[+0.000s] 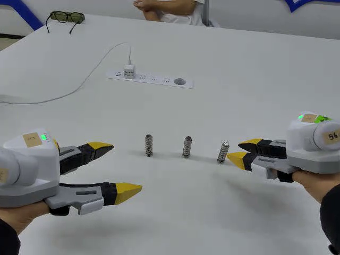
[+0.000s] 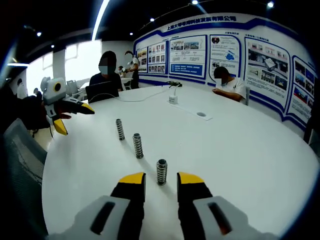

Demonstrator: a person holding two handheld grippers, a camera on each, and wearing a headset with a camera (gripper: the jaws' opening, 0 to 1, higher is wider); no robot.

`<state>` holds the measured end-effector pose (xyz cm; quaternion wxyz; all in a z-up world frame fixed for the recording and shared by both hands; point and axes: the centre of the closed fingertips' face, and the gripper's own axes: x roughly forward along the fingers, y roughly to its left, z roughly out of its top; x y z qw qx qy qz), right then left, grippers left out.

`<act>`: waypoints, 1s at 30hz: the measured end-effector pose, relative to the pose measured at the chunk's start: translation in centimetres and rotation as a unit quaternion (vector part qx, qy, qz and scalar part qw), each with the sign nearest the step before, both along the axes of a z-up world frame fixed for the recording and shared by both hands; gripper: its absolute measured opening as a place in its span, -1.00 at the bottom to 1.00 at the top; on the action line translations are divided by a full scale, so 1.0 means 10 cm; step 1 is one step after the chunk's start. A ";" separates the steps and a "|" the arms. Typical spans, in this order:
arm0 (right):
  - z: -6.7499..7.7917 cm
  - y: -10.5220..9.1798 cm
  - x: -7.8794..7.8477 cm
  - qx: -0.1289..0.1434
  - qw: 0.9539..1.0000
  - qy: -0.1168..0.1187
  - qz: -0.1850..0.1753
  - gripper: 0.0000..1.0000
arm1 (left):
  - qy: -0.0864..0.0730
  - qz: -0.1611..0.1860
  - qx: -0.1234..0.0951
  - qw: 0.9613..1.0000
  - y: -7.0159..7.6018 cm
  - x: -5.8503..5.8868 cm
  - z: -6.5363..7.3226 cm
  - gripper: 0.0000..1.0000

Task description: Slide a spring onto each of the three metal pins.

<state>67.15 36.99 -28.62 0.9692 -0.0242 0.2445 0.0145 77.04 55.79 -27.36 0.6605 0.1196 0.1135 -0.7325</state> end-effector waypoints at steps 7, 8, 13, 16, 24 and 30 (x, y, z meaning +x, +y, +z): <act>0.15 0.10 -0.13 -0.008 1.000 -0.017 0.015 -0.35 | -0.003 0.002 0.000 1.000 0.04 0.06 0.01 0.35; 0.16 0.11 -0.14 -0.008 1.000 -0.018 0.015 -0.34 | -0.003 0.002 0.000 1.000 0.05 0.06 0.01 0.35; 0.19 0.19 -0.19 -0.006 0.999 -0.028 0.019 -0.24 | -0.004 0.005 -0.002 1.000 0.08 0.10 0.01 0.36; 0.21 0.24 -0.22 -0.008 0.999 -0.030 0.029 -0.17 | -0.005 0.007 -0.001 1.000 0.11 0.11 0.01 0.36; 0.28 0.30 -0.33 -0.011 0.998 -0.044 0.044 0.02 | -0.007 0.008 0.000 1.000 0.11 0.13 0.02 0.37; 0.30 0.27 -0.38 -0.012 0.998 -0.054 0.041 0.14 | -0.007 0.006 0.001 1.000 0.09 0.13 0.01 0.39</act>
